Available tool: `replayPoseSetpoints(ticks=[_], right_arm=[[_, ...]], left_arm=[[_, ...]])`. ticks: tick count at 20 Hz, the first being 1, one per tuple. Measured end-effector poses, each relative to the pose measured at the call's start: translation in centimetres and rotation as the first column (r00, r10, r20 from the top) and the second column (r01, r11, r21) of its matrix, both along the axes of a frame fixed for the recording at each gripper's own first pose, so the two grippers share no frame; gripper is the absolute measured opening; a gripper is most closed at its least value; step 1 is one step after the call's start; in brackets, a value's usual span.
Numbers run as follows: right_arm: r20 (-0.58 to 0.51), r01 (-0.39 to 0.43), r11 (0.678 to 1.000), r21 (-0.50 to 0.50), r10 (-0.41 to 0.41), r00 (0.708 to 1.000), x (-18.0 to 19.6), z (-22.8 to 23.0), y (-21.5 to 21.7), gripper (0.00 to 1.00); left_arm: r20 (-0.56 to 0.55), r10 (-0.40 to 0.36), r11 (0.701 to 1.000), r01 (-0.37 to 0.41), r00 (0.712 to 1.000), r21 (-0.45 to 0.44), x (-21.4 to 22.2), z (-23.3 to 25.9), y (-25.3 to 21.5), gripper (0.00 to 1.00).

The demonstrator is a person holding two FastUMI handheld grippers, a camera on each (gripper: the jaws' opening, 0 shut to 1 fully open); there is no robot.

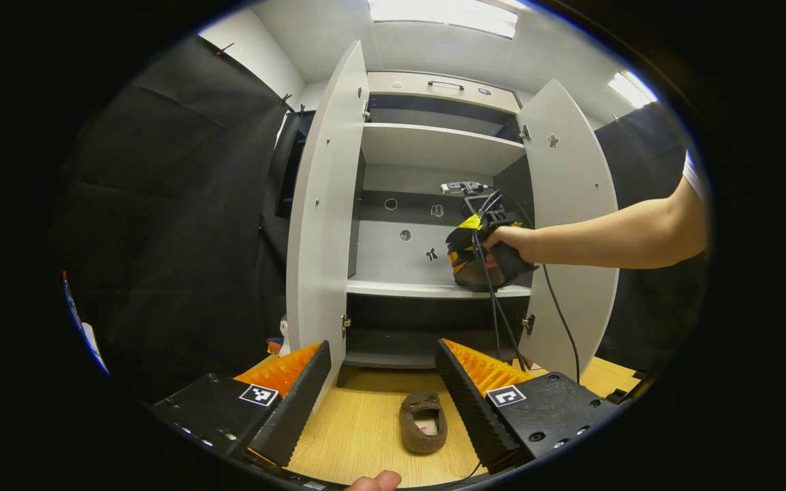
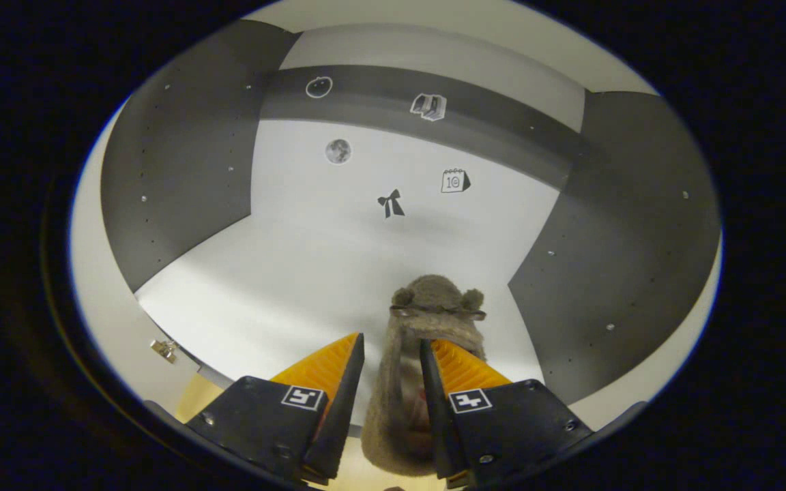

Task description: Grab one shoe with the right hand and put it into the shoe cabinet, grab the other shoe with the left hand and put it into the shoe cabinet; then close the right door with the right hand and the left door with the left hand.

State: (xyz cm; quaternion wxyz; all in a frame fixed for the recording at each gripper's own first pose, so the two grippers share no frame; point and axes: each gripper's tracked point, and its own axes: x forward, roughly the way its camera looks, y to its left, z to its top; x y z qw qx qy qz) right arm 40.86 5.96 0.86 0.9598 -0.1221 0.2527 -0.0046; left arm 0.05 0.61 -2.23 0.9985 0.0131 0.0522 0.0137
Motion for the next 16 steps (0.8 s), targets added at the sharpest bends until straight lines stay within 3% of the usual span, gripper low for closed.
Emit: replayPoseSetpoints(ticks=[1,3,6,8,9,14,16], right_arm=[[0.022,-0.015,0.999,0.032,0.014,1.0,-1.3,1.0,0.4,0.53],[0.072,-0.057,0.994,0.089,0.051,0.996,-4.3,3.0,1.1,0.53],[0.166,-0.154,0.983,0.096,0.136,0.977,-9.0,5.7,1.4,0.74],[0.231,-0.177,0.98,0.094,0.151,0.961,-12.9,7.1,0.9,0.66],[0.257,-0.185,0.977,0.106,0.153,0.954,-14.7,7.4,0.7,0.74],[0.373,-0.192,0.969,0.154,0.123,0.92,-22.5,6.3,-1.6,0.86],[0.42,-0.157,0.979,0.129,0.09,0.903,-24.7,5.3,-3.1,0.86]], left_arm=[[-0.003,-0.004,1.0,0.004,1.0,-0.001,0.0,0.0,0.0,0.95],[-0.008,-0.017,1.0,0.017,1.0,-0.007,-0.1,0.0,-0.2,0.95],[-0.015,-0.038,0.999,0.038,0.999,-0.012,-0.3,-0.1,-0.5,0.95],[-0.018,-0.054,0.998,0.053,0.998,-0.013,-0.4,0.0,-0.6,0.95],[-0.018,-0.06,0.998,0.06,0.998,-0.014,-0.5,0.0,-0.6,0.95],[-0.02,-0.091,0.996,0.091,0.996,-0.017,-0.7,0.3,-1.1,0.95],[-0.02,-0.099,0.995,0.099,0.995,-0.02,-0.8,0.5,-1.2,0.95]])
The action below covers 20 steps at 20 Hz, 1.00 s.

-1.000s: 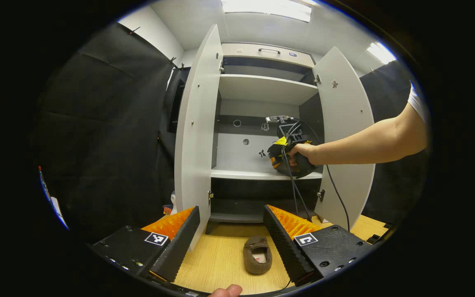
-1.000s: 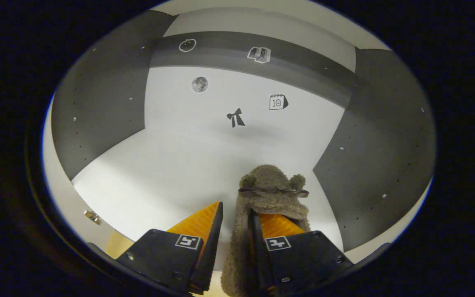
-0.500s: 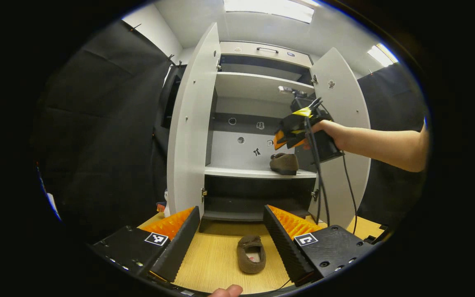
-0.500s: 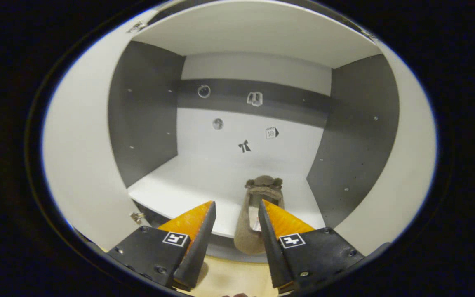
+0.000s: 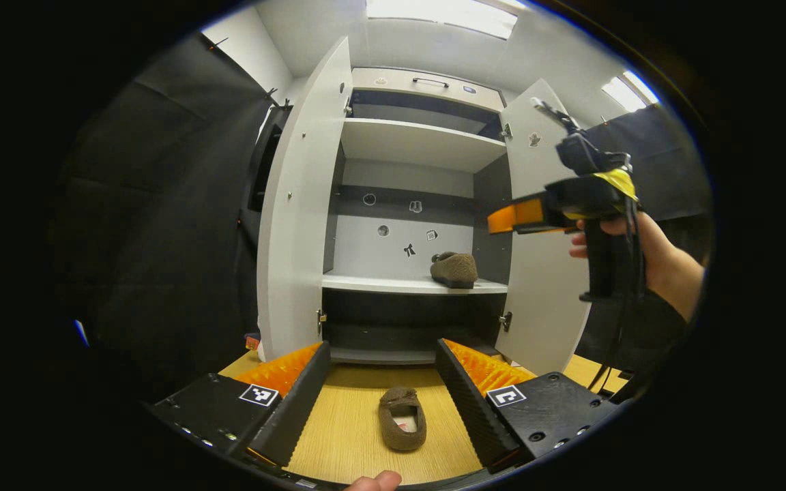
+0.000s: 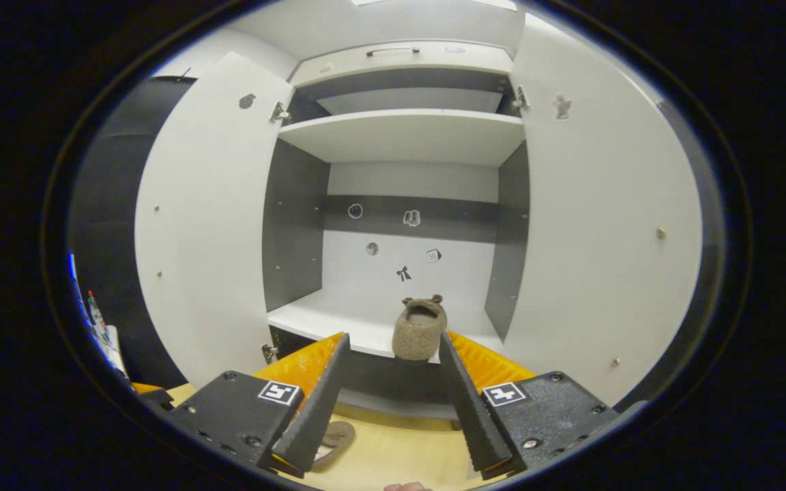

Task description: Grab one shoe with the right hand and put it into the shoe cabinet, grab the other shoe with the left hand and put it into the shoe cabinet; then close the right door with the right hand and the left door with the left hand.

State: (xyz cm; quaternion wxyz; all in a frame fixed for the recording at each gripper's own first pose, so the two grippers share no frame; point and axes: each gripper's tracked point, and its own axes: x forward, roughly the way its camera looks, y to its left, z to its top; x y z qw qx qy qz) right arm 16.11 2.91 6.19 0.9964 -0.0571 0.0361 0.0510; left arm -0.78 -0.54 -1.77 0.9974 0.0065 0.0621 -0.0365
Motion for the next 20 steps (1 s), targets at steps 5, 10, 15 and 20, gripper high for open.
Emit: replayPoseSetpoints(ticks=[5,10,15,20], right_arm=[[0.07,0.02,1.0,-0.008,-0.019,0.997,-6.7,-4.5,-0.4,0.87],[0.099,0.061,0.998,0.025,-0.063,0.993,-11.3,-8.8,-1.1,1.0],[0.061,0.115,0.993,0.031,-0.117,0.991,-14.7,-13.5,-1.6,0.98],[-0.005,0.171,0.981,0.087,-0.171,0.985,-15.8,-15.5,-3.3,0.98]], left_arm=[[-0.009,-0.019,1.0,0.019,1.0,-0.006,-0.2,0.0,-0.2,0.95],[-0.046,-0.024,1.0,0.024,0.999,-0.01,-0.3,-0.7,-0.2,0.95],[-0.103,-0.029,1.0,0.028,0.994,-0.007,-0.6,-1.7,-0.2,0.95],[-0.185,-0.042,0.999,0.039,0.982,-0.018,-1.0,-3.4,-0.2,0.95]])
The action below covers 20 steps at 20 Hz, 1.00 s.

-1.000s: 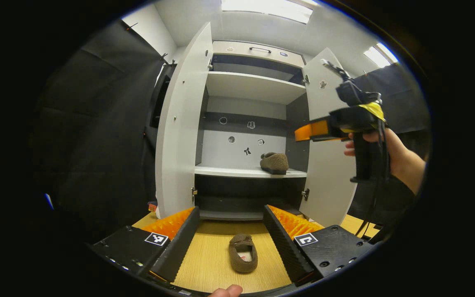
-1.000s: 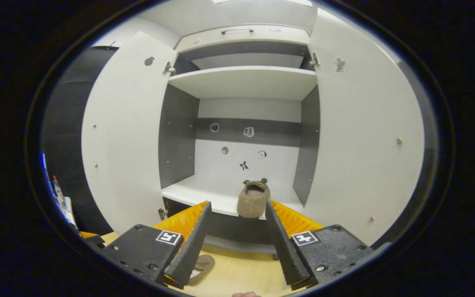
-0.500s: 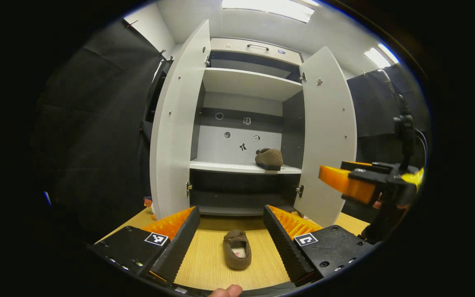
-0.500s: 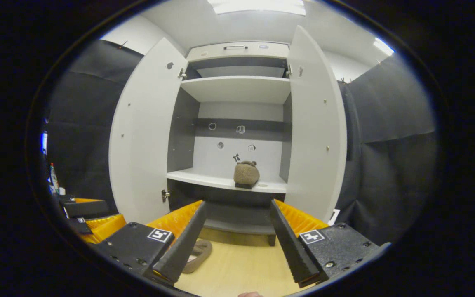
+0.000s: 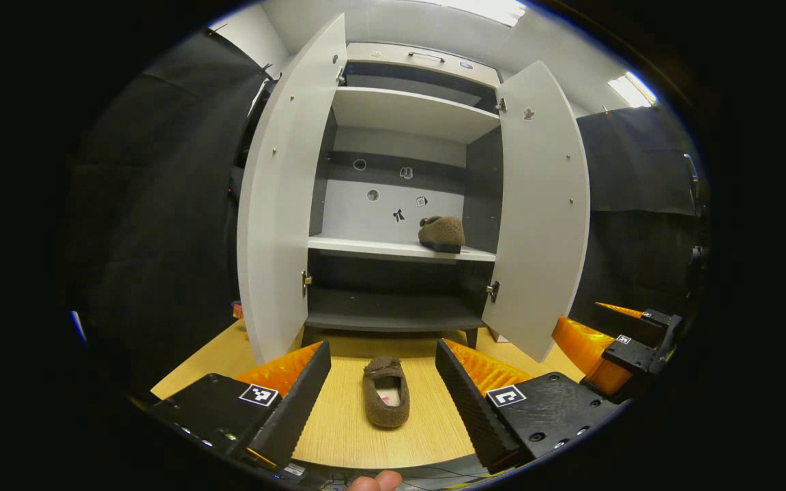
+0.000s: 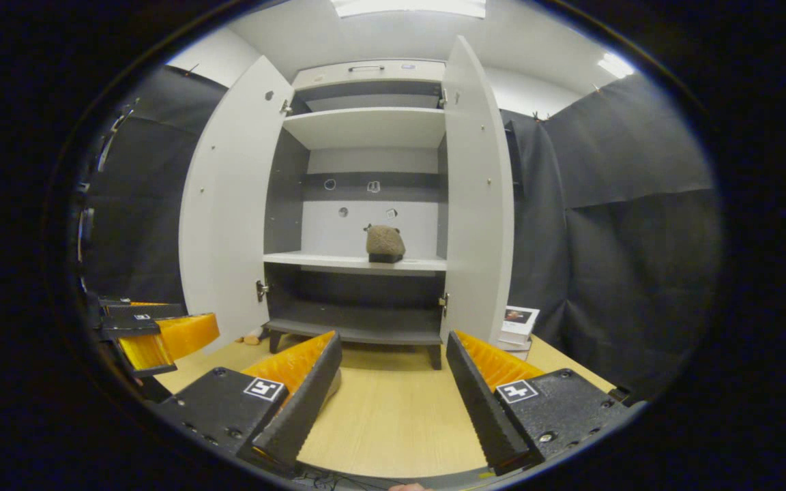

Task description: Grab one shoe with the right hand and put it into the shoe cabinet, grab the other shoe with the left hand and put it into the shoe cabinet; then close the right door with the right hand and the left door with the left hand.

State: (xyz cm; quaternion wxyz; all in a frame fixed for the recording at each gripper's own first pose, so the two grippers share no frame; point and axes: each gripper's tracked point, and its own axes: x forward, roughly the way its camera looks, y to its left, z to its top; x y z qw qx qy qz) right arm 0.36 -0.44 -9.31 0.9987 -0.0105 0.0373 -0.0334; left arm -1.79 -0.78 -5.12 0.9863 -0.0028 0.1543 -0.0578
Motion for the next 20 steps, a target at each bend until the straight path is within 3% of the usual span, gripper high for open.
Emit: replayPoseSetpoints(ticks=[4,7,12,15,20], right_arm=[[0.002,0.045,0.998,0.052,-0.045,0.999,-0.3,-0.2,-1.7,0.98],[0.003,0.061,0.996,0.064,-0.062,0.998,-0.7,-0.3,-2.6,0.98],[-0.022,0.081,0.994,0.071,-0.08,0.997,-0.9,-1.0,-3.4,1.0],[-0.048,0.093,0.994,0.051,-0.091,0.995,-1.1,-1.6,-3.7,0.98],[-0.087,0.108,0.993,0.038,-0.105,0.991,-1.0,-2.2,-4.5,1.0]], left_arm=[[-0.182,-0.018,0.999,0.009,0.983,-0.05,1.1,-4.7,-0.3,0.95],[-0.285,-0.022,0.994,-0.01,0.958,-0.108,4.3,-8.6,0.1,0.95],[-0.488,0.013,0.987,-0.09,0.873,-0.135,9.4,-17.9,1.7,0.96],[-0.549,0.024,0.985,-0.113,0.835,-0.13,11.2,-21.8,2.2,0.95],[-0.557,0.025,0.996,-0.071,0.83,-0.061,13.4,-26.1,3.0,0.94]])
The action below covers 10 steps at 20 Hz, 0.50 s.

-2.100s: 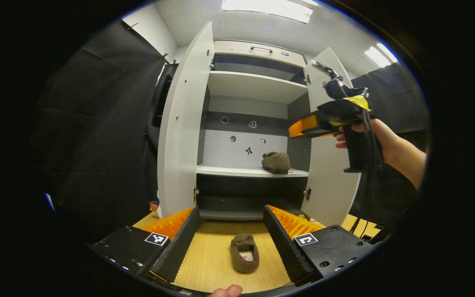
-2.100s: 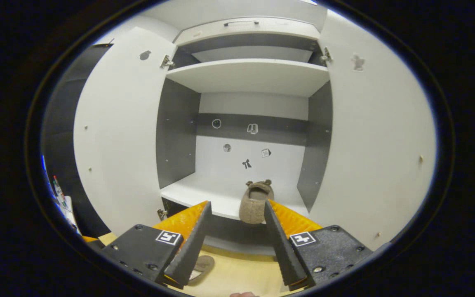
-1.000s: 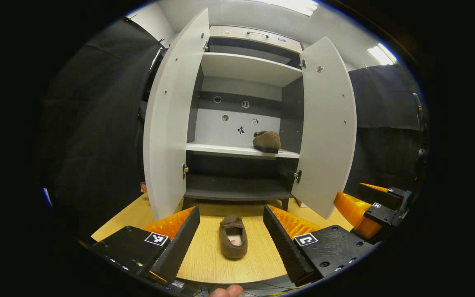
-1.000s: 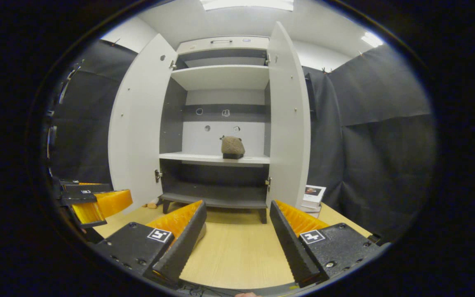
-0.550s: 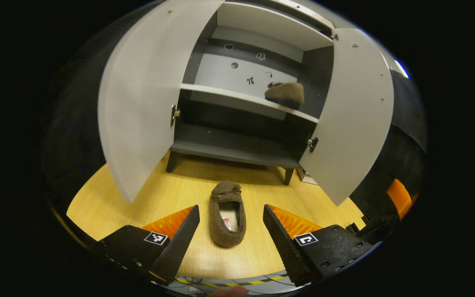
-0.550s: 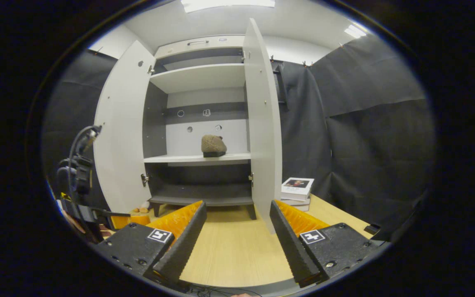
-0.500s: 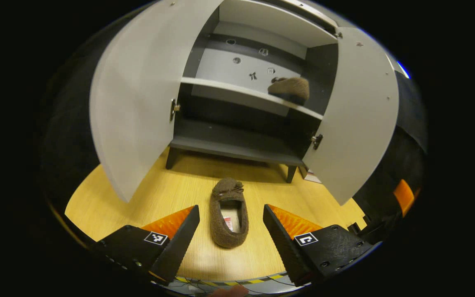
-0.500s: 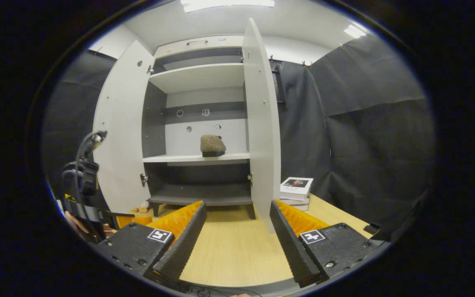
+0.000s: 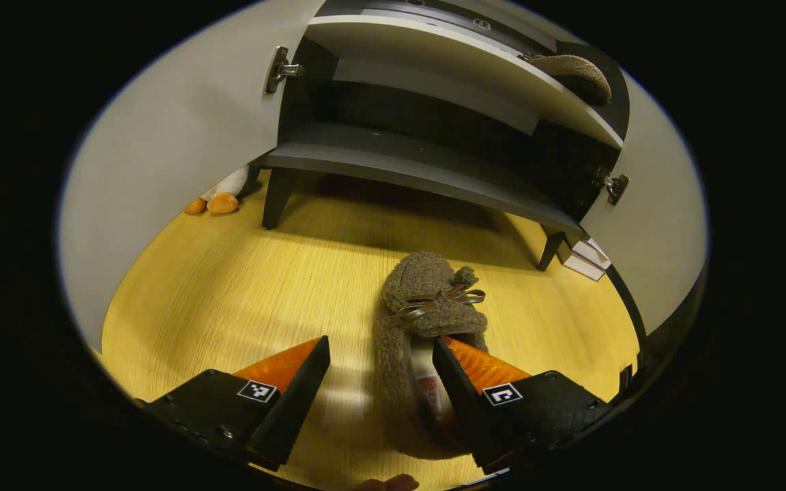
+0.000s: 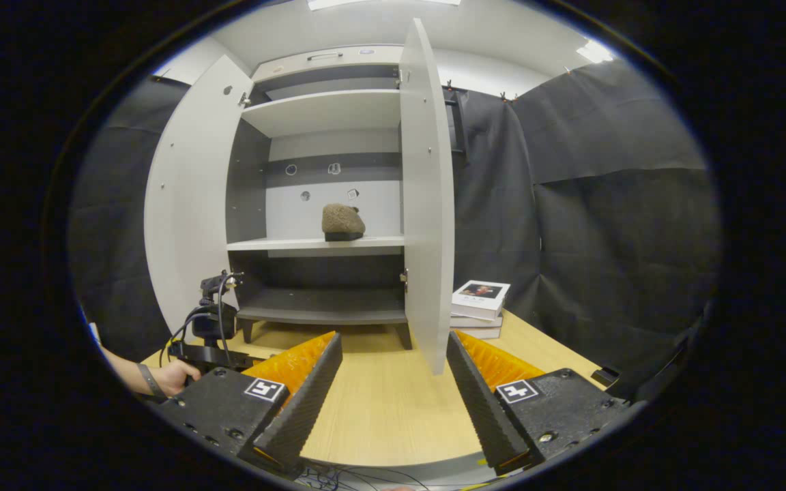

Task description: Grab one shoe with the right hand and put it into the shoe cabinet, grab the other shoe with the left hand and put it into the shoe cabinet; then close the right door with the right hand and the left door with the left hand.

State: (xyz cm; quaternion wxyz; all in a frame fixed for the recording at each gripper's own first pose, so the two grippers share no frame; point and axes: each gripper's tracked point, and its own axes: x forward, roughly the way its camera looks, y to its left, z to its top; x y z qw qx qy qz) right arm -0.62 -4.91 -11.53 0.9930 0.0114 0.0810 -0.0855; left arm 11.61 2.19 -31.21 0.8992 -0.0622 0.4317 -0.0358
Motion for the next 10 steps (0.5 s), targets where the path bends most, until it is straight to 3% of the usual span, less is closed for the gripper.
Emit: replayPoseSetpoints(ticks=[4,8,10], right_arm=[[-0.032,0.009,1.0,-0.007,-0.009,0.999,0.5,-0.7,-0.6,1.0],[-0.047,0.003,1.0,-0.027,-0.004,0.999,1.3,-0.6,-0.9,0.98],[-0.046,-0.005,0.999,-0.036,0.003,0.999,1.9,-0.6,-0.8,0.98]], left_arm=[[0.021,-0.009,1.0,0.009,1.0,0.017,1.3,-1.5,0.2,0.9],[0.06,0.035,0.999,-0.037,0.998,0.025,1.9,-2.3,0.4,0.71],[0.06,0.076,0.997,-0.076,0.995,-0.01,2.0,-2.7,-0.4,0.57]])
